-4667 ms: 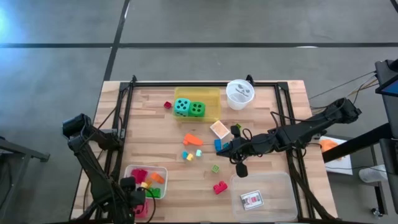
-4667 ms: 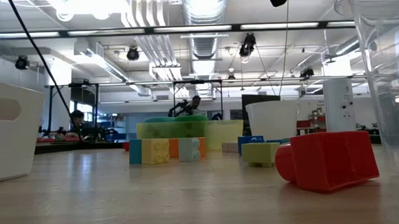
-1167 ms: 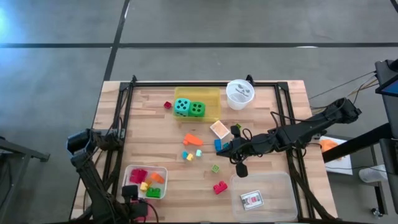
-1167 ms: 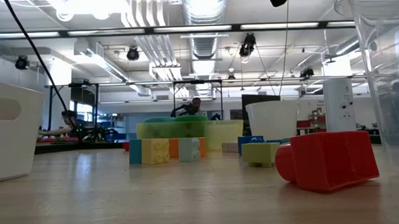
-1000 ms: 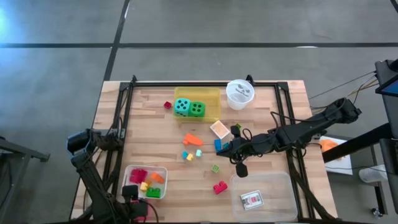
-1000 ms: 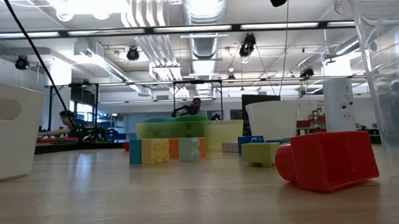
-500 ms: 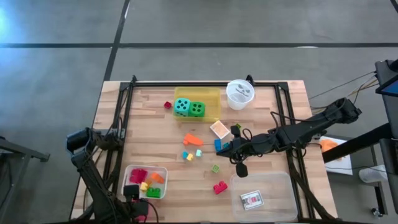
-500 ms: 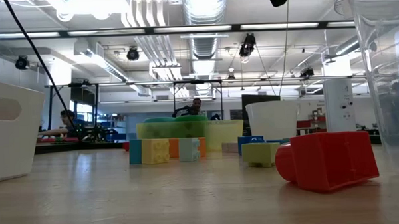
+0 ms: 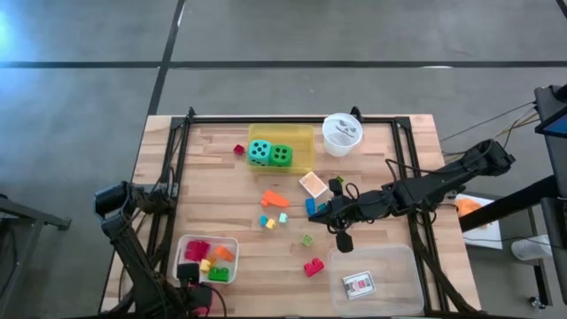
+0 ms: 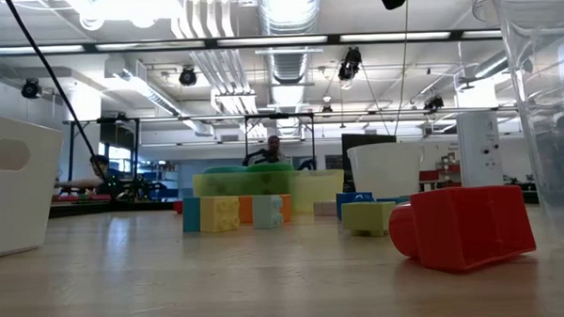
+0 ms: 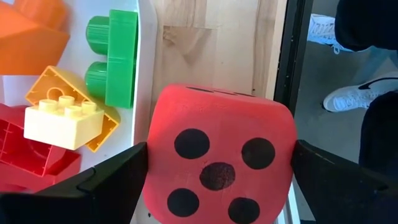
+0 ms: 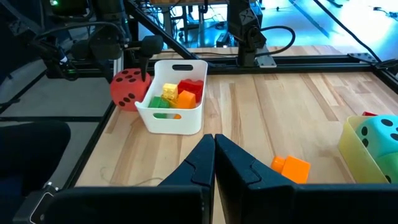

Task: Pick & Place Toys
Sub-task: Put the pink die into the yellow bin

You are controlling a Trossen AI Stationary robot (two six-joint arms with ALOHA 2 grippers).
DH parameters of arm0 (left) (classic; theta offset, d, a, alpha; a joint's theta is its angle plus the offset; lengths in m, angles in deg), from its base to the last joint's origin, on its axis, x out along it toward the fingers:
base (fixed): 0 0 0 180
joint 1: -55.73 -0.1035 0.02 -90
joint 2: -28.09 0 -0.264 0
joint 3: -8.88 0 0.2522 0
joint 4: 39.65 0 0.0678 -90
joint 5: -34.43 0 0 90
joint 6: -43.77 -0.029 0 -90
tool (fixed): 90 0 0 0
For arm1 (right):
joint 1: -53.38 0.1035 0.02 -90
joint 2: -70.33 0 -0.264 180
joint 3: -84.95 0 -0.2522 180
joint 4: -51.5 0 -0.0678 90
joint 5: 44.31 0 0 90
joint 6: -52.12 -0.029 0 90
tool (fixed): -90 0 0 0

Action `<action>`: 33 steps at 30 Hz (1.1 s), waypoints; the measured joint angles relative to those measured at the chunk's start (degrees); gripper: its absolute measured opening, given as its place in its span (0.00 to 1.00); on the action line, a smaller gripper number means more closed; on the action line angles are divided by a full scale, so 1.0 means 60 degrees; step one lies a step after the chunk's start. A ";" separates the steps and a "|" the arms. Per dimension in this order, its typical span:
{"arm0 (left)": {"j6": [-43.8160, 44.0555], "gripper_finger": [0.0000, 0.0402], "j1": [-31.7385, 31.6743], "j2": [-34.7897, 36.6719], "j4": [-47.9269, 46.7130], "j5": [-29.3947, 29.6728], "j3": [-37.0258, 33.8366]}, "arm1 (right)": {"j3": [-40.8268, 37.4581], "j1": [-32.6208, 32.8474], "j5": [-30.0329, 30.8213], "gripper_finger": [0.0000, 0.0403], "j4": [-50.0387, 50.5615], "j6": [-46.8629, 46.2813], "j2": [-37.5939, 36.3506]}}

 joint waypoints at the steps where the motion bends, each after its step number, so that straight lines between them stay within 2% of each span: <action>1: 0.0000 0.93 -0.0007 0.0000 0.0017 -0.0017 -0.0017 | 0.0000 0.0000 0.0000 0.02 0.0004 -0.0001 -0.0001; 11: -0.0062 0.92 0.0004 0.0047 0.0500 -0.0074 -0.0443 | 0.0000 -0.0011 0.0000 0.02 0.0000 0.0001 -0.0003; 23: -0.0062 0.70 -0.0007 0.0047 0.0560 -0.0156 -0.0407 | 0.0000 -0.0007 0.0003 0.02 0.0004 0.0001 -0.0002; 33: 0.0296 0.65 -0.0007 0.0194 0.0387 -0.0224 -0.0197 | 0.0000 -0.0007 0.0000 0.02 0.0003 -0.0003 0.0001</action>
